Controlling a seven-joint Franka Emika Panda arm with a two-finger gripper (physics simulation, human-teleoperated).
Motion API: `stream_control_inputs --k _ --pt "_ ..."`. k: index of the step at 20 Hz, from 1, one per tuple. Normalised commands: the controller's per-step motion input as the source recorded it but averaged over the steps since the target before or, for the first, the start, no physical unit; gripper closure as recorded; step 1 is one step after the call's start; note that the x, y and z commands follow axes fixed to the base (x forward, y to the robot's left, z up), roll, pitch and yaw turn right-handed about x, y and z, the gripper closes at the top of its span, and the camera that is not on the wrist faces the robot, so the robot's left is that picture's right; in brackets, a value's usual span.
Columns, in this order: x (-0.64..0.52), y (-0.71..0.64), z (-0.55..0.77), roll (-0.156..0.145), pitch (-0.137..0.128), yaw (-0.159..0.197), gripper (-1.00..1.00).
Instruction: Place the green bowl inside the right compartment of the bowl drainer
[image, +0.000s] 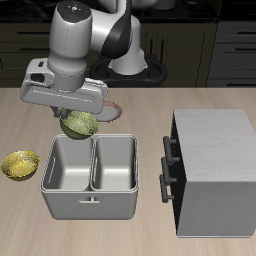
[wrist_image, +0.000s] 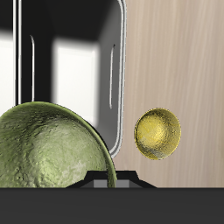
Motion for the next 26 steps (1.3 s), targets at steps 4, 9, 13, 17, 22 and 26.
stream_control_inputs --k 4,9,13,17,22,26 --pt "0.26 0.14 0.25 -0.02 -0.014 0.005 1.0" --pt "0.29 0.2 0.25 -0.01 -0.01 0.018 1.0" --pt "0.11 0.08 0.07 -0.013 -0.002 0.017 1.0" --pt "0.03 -0.08 -0.01 -0.038 0.012 -0.003 1.0" --pt "0.01 -0.16 -0.09 -0.037 0.019 -0.002 1.0" --pt "-0.04 -0.11 -0.03 -0.016 0.001 0.002 1.0"
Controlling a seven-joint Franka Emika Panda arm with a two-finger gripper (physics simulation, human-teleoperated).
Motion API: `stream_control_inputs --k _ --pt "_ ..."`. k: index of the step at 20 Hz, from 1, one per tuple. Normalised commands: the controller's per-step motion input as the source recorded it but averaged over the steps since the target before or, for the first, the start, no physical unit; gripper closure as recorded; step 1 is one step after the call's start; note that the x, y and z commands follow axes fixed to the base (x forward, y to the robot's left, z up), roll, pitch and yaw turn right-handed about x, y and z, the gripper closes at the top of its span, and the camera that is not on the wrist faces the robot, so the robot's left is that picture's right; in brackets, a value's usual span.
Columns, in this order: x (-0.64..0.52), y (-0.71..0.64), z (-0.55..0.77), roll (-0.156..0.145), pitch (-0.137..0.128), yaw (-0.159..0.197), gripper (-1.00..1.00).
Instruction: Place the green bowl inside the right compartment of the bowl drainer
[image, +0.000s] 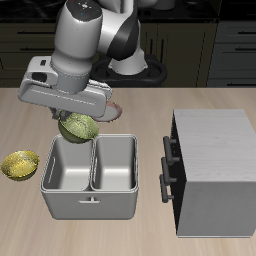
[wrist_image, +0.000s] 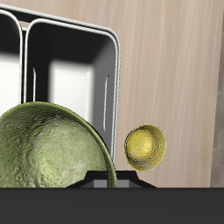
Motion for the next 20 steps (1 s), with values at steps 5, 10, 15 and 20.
stream_control_inputs --k 5,10,15,20 --pt "-0.08 -0.21 0.0 -0.135 0.028 0.001 -1.0" --pt "0.0 -0.04 -0.04 -0.017 0.026 0.02 -1.0" --pt "0.0 0.05 -0.01 0.002 0.001 0.02 -1.0" --pt "-0.03 0.08 0.09 0.015 -0.013 -0.003 -1.0"
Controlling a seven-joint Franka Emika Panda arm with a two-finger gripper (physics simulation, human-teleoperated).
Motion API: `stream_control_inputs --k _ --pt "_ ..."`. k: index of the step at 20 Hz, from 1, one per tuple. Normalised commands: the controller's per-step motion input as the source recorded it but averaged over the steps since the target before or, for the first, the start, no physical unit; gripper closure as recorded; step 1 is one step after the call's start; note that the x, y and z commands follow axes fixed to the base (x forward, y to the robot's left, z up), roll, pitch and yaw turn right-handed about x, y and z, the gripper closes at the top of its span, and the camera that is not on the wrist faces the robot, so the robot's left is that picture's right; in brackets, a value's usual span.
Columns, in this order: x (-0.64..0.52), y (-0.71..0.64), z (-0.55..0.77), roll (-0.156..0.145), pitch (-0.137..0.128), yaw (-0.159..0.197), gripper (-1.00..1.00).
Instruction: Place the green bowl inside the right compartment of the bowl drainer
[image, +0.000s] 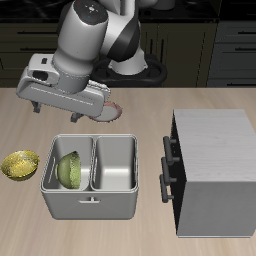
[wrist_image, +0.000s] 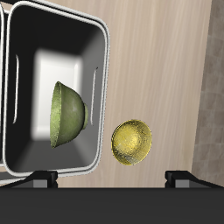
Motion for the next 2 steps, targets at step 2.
stream_control_inputs --k 2 --pt "-0.03 0.11 0.07 0.024 -0.021 -0.001 -1.0"
